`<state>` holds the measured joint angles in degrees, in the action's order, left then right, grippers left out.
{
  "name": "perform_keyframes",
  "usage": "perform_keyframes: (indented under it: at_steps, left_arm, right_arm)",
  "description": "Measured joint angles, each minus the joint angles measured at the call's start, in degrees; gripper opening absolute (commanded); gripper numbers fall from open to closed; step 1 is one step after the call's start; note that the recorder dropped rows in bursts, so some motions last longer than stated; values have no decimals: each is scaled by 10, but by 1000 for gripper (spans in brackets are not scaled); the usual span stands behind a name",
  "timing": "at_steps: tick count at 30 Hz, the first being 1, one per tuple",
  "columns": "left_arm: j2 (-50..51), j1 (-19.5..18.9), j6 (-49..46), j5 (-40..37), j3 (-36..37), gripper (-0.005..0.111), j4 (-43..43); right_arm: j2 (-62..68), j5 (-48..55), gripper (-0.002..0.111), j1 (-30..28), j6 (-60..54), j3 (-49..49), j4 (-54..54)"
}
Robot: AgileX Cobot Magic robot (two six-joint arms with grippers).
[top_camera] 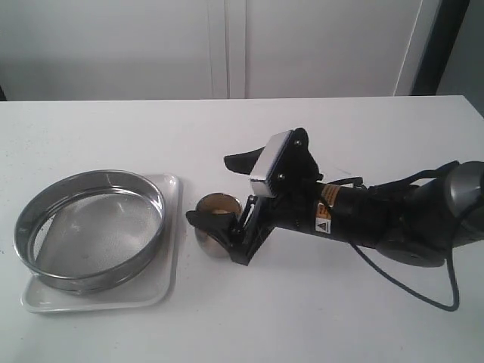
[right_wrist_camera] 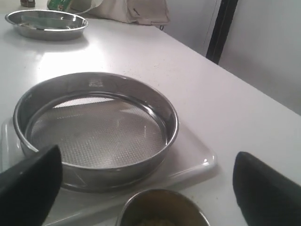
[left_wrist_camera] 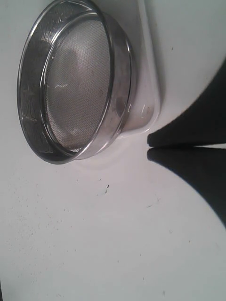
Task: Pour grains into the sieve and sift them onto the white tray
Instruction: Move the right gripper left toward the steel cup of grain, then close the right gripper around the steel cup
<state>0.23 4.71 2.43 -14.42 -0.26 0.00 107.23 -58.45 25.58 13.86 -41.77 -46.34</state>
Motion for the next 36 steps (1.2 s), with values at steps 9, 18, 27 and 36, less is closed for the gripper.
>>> perform_keyframes:
  at_steps: [9, 18, 27, 36]
  left_arm:
    - [0, 0, 0, 0, 0, 0, 0]
    - [0, 0, 0, 0, 0, 0, 0]
    - [0, 0, 0, 0, 0, 0, 0]
    - [0, 0, 0, 0, 0, 0, 0]
  right_arm:
    - [32, 73, 94, 9, 15, -21, 14]
    - [68, 80, 94, 13, 15, -45, 28]
    - [108, 83, 94, 13, 15, -67, 28]
    - [133, 83, 93, 13, 15, -80, 28]
